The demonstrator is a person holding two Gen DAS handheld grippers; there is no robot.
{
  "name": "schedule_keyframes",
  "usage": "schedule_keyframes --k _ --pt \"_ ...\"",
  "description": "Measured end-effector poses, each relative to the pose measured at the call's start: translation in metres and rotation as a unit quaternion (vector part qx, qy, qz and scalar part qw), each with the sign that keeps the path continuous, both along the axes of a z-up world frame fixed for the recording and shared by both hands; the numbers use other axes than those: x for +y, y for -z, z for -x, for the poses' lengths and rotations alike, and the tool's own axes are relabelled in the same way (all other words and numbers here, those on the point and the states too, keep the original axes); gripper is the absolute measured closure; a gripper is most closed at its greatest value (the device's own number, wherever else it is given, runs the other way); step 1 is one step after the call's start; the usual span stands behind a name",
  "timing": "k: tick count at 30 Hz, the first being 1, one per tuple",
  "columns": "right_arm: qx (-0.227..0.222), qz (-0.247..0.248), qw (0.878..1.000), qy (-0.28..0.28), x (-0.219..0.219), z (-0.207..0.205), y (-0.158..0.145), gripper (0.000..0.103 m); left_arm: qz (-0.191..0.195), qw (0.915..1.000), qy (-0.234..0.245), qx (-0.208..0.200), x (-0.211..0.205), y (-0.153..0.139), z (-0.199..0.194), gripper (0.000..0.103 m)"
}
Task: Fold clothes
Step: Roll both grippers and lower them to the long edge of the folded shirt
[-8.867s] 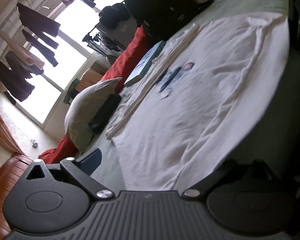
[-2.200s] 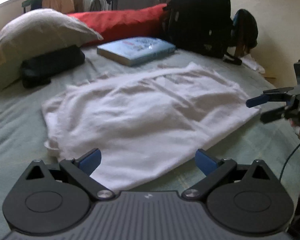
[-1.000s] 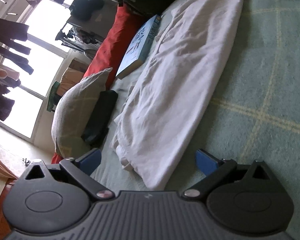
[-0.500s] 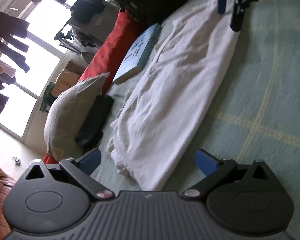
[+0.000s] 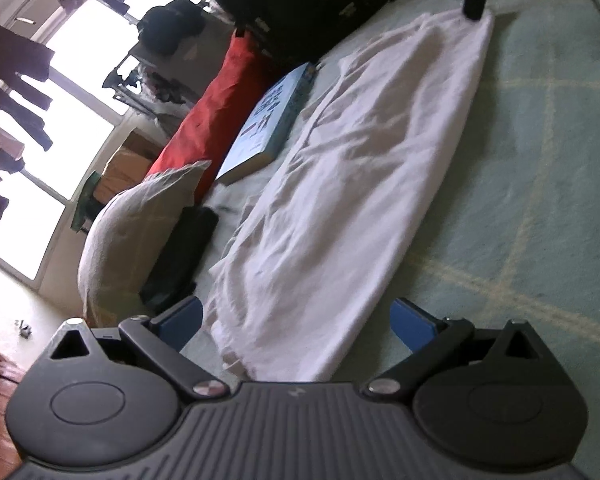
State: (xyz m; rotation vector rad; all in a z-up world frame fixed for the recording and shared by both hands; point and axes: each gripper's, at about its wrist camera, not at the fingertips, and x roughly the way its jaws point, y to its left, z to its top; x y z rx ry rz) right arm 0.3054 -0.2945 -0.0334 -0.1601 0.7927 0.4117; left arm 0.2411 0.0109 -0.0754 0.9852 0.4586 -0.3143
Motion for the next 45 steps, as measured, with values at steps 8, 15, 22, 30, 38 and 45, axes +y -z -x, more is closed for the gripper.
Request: schedule_keyframes --k 8,15,22,30,38,45 --pt "-0.098 0.21 0.968 -0.092 0.061 0.019 0.013 0.0 -0.074 0.9968 0.001 -0.03 -0.007 0.017 -0.002 0.003" --pt "-0.172 0.337 0.913 -0.151 0.092 0.043 0.035 0.0 -0.12 0.9911 0.025 -0.052 -0.016 0.028 0.001 0.003" --pt "-0.217 0.38 0.874 -0.213 0.128 0.051 0.045 0.0 -0.117 0.9896 0.049 -0.068 -0.042 0.029 -0.01 0.003" --pt "-0.221 0.404 0.86 -0.221 0.133 0.032 0.049 0.0 -0.122 0.9874 0.065 -0.077 -0.051 0.029 -0.019 0.003" --pt "-0.197 0.452 0.855 -0.159 0.087 0.022 0.051 0.0 -0.147 0.9869 0.012 -0.065 -0.014 0.034 -0.029 0.003" --pt "-0.244 0.426 0.844 -0.218 0.146 0.026 0.055 0.0 -0.146 0.9838 0.048 -0.093 -0.06 0.04 -0.034 0.01"
